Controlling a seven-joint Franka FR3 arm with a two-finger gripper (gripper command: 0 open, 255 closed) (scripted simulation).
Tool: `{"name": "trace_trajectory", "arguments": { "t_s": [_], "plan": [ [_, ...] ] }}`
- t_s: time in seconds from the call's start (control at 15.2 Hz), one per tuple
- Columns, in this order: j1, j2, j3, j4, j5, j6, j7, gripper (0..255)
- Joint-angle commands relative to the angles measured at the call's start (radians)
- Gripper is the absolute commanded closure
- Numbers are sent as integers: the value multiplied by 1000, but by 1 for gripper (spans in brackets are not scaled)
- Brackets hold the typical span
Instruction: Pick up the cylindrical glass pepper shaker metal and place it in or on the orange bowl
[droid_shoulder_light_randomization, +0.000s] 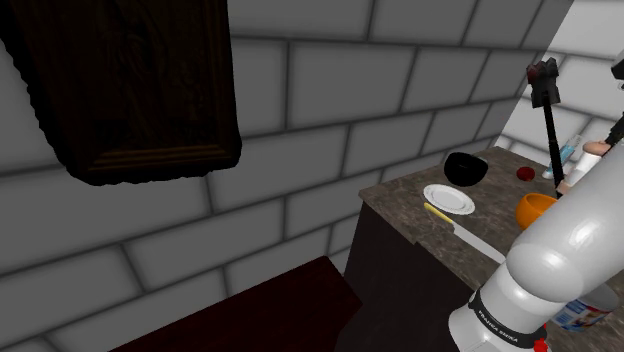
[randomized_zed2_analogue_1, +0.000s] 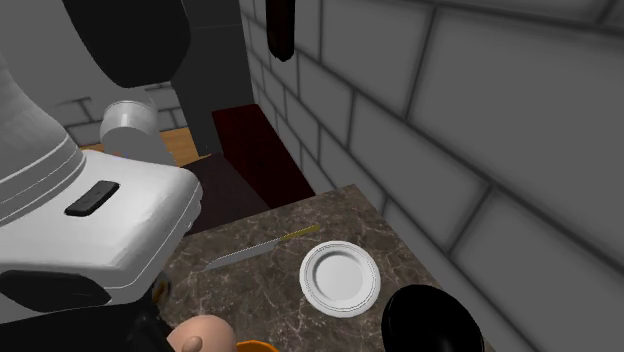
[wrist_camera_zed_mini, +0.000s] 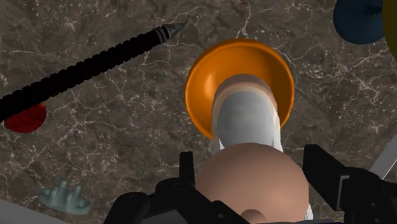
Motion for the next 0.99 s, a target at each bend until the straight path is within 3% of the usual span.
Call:
{"name": "trace_trajectory", "arguments": {
  "t_s": [0.0,0.13,0.26,0.73,0.92],
  "plan": [
    [19,25,-30,-20,29,26,-21,255],
    [38,54,-62,-42,65,51,-46,255],
    [43,120,-93,-62,145,73,-103,255],
    [-103,236,24,-128,295,150,-210,255],
    [-104,236,24,-128,295,150,-210,255]
  ]
}}
